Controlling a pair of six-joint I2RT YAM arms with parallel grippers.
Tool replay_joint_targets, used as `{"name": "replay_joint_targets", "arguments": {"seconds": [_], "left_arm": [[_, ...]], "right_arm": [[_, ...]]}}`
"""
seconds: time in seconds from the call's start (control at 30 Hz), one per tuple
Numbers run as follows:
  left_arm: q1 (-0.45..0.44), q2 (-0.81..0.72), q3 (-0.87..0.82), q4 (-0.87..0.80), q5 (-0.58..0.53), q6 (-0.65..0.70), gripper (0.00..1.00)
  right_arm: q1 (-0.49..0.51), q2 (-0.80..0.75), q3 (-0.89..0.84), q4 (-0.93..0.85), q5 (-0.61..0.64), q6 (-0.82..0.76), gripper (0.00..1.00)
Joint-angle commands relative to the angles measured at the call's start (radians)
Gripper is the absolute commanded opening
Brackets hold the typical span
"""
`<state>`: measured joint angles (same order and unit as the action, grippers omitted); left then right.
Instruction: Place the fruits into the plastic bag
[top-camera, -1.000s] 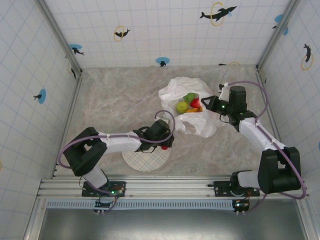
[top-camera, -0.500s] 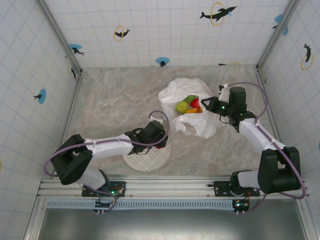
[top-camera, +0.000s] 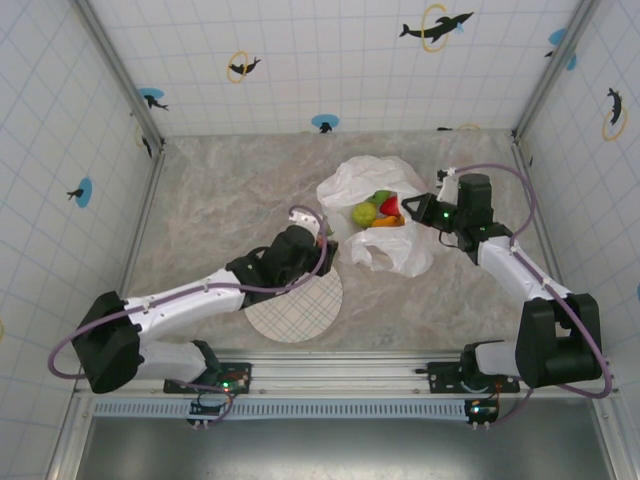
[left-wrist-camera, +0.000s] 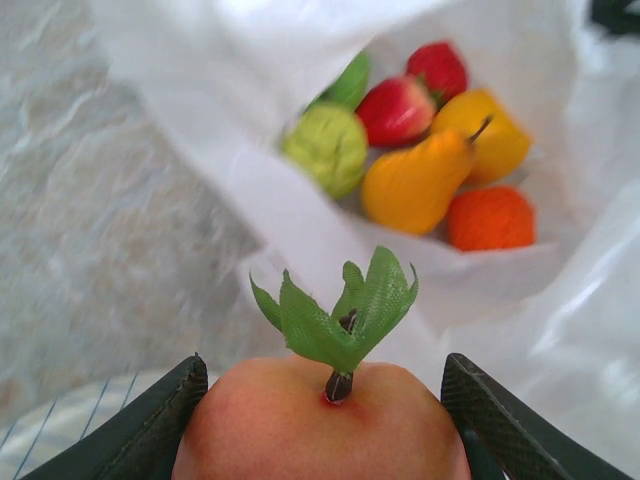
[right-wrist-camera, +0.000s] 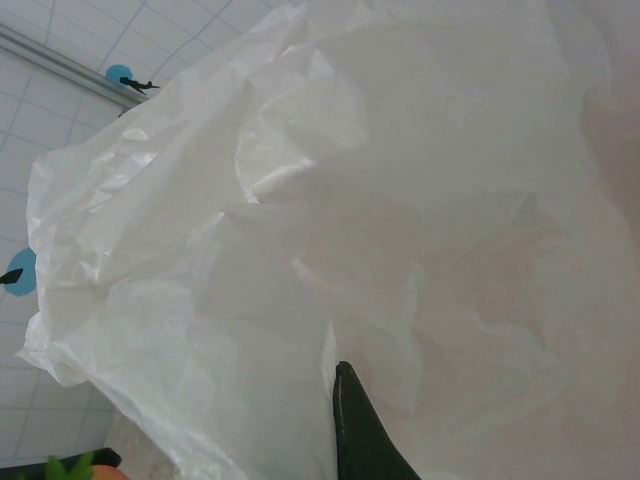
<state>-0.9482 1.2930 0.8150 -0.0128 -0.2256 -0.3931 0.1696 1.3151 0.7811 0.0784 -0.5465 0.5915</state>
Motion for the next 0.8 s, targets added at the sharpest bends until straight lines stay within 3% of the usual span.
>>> {"name": "replay_joint_targets", "arguments": {"seconds": [0.0,0.5,0.77], "left_arm": [[0.013,0.063,0.083,0.065,0.047,0.089,0.56],[0.092,0.359,0.337,0.158,0.237,0.238,0.56],[0.092,0.494,0.397,0.245,0.197,0.244,0.56]], "right_arm": [[0.008,-0.002,-0.004,0.026,-0.004,0.0,0.0],[0.032,0.015,0.027,-0.025,-0.035,-0.027,0.0],[0.023,0.002,0.033,0.031,-0.006,0.022,0.0]]}}
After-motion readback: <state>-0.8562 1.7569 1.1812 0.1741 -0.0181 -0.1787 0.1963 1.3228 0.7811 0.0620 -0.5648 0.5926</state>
